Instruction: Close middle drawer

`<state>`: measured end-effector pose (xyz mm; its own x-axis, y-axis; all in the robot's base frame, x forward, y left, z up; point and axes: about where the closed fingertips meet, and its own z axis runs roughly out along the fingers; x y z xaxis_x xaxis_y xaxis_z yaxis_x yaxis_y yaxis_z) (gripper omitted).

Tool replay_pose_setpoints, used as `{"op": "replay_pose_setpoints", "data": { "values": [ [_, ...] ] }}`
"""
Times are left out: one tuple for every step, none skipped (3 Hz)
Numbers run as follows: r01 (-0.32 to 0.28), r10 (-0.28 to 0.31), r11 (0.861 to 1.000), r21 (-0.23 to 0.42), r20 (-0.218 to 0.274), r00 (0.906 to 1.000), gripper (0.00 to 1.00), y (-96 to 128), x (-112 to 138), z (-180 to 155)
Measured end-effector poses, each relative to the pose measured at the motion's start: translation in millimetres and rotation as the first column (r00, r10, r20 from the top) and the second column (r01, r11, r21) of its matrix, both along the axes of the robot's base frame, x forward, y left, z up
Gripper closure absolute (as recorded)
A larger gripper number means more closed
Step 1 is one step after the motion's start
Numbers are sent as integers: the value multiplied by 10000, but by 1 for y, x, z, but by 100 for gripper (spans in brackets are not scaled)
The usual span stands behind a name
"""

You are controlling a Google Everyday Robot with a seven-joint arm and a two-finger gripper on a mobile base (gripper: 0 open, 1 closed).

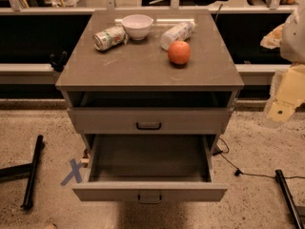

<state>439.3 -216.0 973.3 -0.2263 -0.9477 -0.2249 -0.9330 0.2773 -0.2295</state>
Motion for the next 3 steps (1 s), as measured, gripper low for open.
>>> {"op": "replay_pose_setpoints", "data": {
  "values": [
    [100,-12,9968,789,-1102,9939,0,21,-5,-40],
    [449,98,9805,1915,-2758,9612,0,57,-23,-111],
    [918,203,9613,2596,-3994,9165,0,83,-49,-177]
  ]
}}
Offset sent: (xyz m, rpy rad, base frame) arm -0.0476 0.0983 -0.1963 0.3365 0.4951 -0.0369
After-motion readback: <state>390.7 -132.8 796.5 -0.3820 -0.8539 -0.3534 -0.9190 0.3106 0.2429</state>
